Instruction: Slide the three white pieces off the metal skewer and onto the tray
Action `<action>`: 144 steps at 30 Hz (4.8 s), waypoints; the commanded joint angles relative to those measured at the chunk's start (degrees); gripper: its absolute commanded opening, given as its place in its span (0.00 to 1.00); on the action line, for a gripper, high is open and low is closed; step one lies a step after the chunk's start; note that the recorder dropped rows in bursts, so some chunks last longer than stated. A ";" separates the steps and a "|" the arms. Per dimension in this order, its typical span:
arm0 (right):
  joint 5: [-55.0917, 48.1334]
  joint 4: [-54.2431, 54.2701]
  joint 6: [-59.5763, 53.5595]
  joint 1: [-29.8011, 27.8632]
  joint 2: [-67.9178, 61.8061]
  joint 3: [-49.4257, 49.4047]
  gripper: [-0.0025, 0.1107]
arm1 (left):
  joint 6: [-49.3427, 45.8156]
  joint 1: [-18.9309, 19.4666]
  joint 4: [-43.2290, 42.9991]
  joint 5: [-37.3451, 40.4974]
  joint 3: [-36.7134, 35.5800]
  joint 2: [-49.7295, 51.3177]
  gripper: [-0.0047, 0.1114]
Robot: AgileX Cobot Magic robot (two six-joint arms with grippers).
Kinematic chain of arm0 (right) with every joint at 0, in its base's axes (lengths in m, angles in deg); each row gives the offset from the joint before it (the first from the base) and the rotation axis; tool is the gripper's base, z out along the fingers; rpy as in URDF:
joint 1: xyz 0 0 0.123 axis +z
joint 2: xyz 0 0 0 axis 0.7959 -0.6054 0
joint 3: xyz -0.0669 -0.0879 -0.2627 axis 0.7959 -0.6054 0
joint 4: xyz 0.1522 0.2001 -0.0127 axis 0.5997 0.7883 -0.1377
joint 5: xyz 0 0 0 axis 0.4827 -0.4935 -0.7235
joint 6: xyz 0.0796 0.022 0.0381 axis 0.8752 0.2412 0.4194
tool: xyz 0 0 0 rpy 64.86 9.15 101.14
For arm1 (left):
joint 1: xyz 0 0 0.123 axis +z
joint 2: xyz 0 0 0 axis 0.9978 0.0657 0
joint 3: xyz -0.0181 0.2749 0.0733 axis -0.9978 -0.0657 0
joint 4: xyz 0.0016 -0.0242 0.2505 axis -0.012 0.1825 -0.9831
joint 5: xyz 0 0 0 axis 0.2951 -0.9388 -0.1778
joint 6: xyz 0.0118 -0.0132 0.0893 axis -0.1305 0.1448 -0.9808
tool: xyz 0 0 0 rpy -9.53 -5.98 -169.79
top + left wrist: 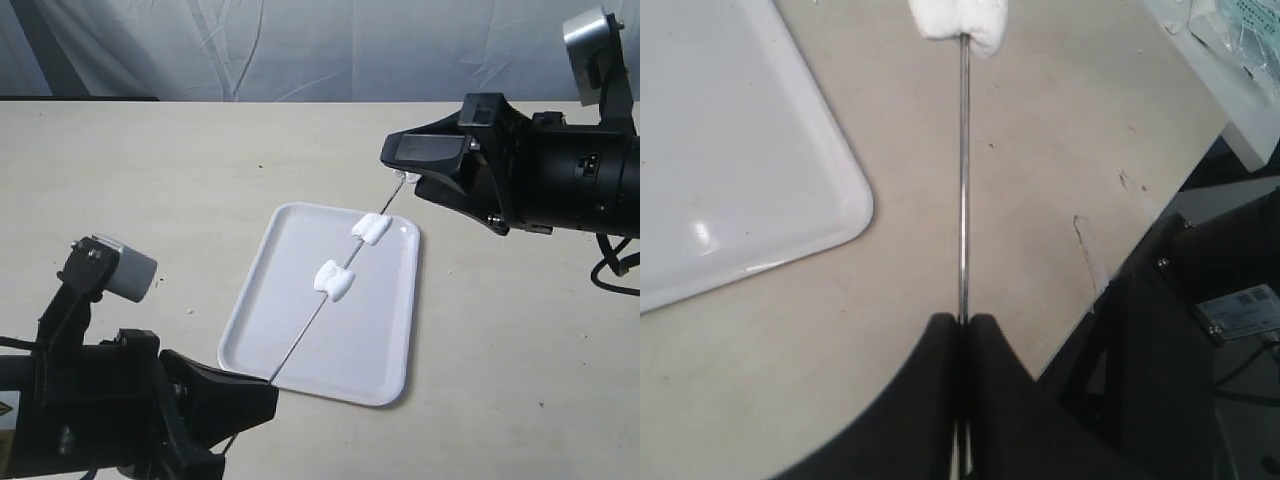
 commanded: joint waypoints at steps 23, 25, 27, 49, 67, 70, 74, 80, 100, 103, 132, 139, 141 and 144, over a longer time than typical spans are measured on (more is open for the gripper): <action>0.88 0.49 -0.80 0.19 0.12 2.09 0.38 | 0.13 -0.12 0.69 -0.30 -0.34 -3.17 0.04; 0.88 0.49 -0.80 0.19 0.12 2.09 0.37 | 0.13 -0.12 0.69 0.00 -0.34 -3.17 0.04; 0.88 0.49 -0.80 0.19 0.12 2.09 0.32 | 0.13 -0.12 0.69 0.38 -0.34 -3.17 0.04; 1.93 0.49 -0.80 0.19 0.12 2.09 0.02 | 0.13 -0.12 1.82 1.32 -2.41 -2.92 0.04; 2.59 0.49 -0.80 0.19 0.12 1.97 0.26 | 0.02 -0.12 2.15 0.98 -0.87 -2.92 0.04; 2.71 0.49 -0.80 0.19 0.12 1.97 0.26 | -0.22 -0.12 2.15 1.09 -0.39 -2.92 0.04; 3.26 0.49 -0.80 0.19 0.12 1.97 0.26 | -0.35 -0.12 2.15 0.83 -0.42 -2.92 0.04; 3.44 0.49 -0.80 0.39 0.12 1.97 0.26 | -0.25 -0.12 2.15 0.10 -0.42 -2.92 0.04; 3.53 0.49 -0.80 0.41 0.12 1.97 0.21 | -0.36 -0.12 2.42 -1.13 -0.42 -2.92 0.04; 3.53 0.49 -0.80 0.41 0.12 1.97 0.07 | -0.36 -0.12 2.42 -1.13 -0.42 -2.92 0.04; 16.43 0.49 -0.80 0.41 0.12 5.86 0.02 | 0.00 -0.12 2.16 -6.25 -4.66 -2.92 0.04; 24.65 0.49 -0.80 0.41 0.12 10.05 0.02 | 0.00 -0.12 2.16 -8.77 -6.41 -2.92 0.04; 26.45 0.49 -0.80 0.41 0.12 11.01 0.02 | 0.00 -0.12 2.16 -8.77 -7.39 -2.92 0.04; 27.88 0.49 -0.80 0.41 0.12 11.96 0.02 | 0.00 -0.12 2.27 -8.39 -8.17 -2.92 0.04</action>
